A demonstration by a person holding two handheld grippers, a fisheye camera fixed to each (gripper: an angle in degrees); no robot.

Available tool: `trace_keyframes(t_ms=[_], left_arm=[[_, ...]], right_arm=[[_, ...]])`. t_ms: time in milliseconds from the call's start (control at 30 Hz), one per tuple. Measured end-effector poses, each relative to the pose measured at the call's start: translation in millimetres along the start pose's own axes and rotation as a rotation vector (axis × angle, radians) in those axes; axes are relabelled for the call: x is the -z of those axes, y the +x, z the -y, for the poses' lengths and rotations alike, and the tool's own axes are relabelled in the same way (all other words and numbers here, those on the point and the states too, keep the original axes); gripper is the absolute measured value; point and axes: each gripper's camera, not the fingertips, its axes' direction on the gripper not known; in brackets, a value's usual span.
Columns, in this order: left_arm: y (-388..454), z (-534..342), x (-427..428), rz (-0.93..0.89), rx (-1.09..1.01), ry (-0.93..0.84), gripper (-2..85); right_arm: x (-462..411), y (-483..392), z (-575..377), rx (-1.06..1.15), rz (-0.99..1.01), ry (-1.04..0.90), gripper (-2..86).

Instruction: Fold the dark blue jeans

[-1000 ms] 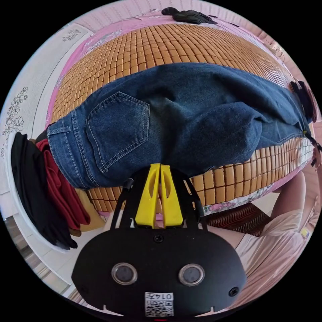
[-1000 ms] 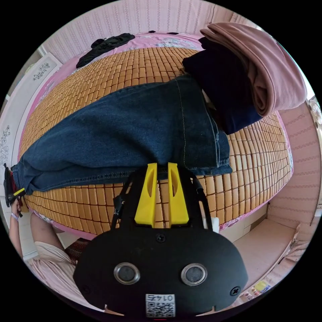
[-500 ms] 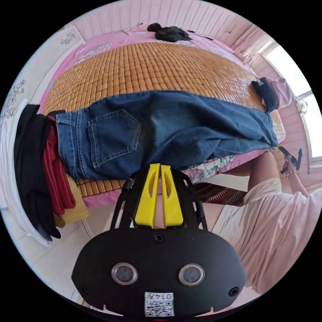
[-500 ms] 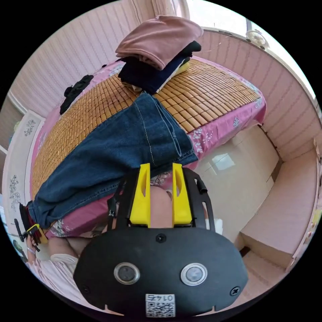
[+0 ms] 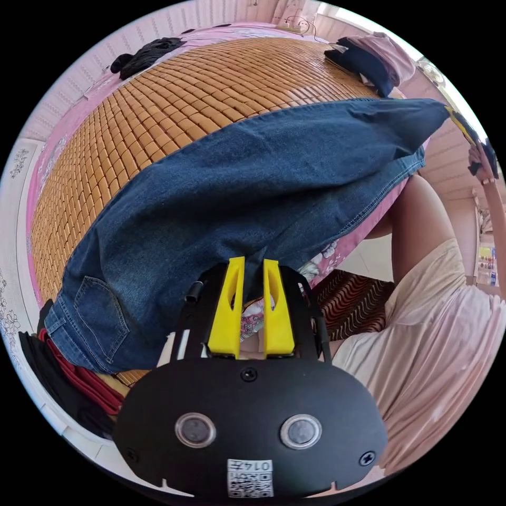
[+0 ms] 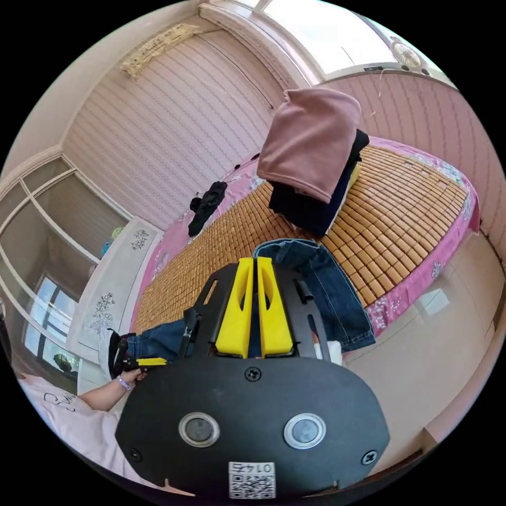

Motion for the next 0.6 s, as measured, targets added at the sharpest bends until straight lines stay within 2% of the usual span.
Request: trace_keyframes(t_ms=[33, 100, 167, 333, 600], left_arm=[[-3.0, 1.7, 1.2, -0.02, 0.015, -0.008, 0.4], [-5.0, 0.6, 6.7, -0.054, 0.02, 0.014, -0.4], [2.4, -5.7, 17.2, -0.014, -0.031, 0.045, -0.8], [17.6, -19.2, 28.2, 0.0, -0.1, 0.077, -1.0], [34.0, -14.1, 15.1, 0.055, -0.145, 0.025, -1.0]], right_arm=[[19.6, -8.9, -0.1, 0.073, -0.024, 0.044, 0.6], [39.1, -2.8, -10.4, 0.095, -0.096, 0.072, 0.5], [41.3, 23.8, -29.4, 0.018, -0.17, 0.026, 0.5], [-14.6, 129.2, -97.7, -0.372, -0.256, -0.246, 0.6], [-13.2, 136.9, -96.7, -0.367, -0.273, -0.254, 0.5]])
